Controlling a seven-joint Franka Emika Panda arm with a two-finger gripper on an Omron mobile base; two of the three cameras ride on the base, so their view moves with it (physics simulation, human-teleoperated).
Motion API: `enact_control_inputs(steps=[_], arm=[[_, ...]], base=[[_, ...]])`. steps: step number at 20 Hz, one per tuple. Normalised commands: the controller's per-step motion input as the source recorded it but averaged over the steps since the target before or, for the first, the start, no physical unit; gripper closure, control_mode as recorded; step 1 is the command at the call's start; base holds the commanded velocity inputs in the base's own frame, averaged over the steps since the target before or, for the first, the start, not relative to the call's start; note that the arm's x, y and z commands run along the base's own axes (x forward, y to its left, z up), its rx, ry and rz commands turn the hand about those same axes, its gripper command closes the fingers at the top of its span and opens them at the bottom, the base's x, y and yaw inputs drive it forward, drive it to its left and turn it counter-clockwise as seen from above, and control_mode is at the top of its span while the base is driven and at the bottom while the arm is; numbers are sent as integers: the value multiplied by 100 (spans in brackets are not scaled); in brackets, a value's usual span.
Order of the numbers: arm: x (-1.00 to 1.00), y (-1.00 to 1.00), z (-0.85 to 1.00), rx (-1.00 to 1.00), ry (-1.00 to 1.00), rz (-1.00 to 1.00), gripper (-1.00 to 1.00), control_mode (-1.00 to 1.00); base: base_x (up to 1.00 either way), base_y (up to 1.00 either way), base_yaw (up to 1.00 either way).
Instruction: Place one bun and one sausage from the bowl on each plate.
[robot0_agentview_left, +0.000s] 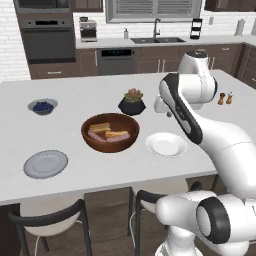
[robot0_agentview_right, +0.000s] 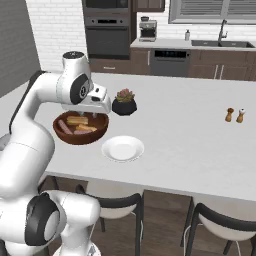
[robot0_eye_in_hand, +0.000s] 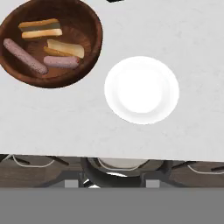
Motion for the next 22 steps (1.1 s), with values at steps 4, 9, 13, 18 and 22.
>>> enact_control_inputs(steps=[4, 9, 13, 18, 22], arm=[[-24, 27, -1, -1, 0, 6, -100, -100], [28, 82, -4, 0, 1, 44, -100, -100], [94, 59, -16, 1, 5, 52, -100, -100], [96, 41, -30, -1, 4, 37, -100, -100], [71, 22, -54, -11, 0, 5, -100, -100]], base=[[0, 0, 0], [0, 0, 0], [0, 0, 0], [0, 0, 0], [0, 0, 0]])
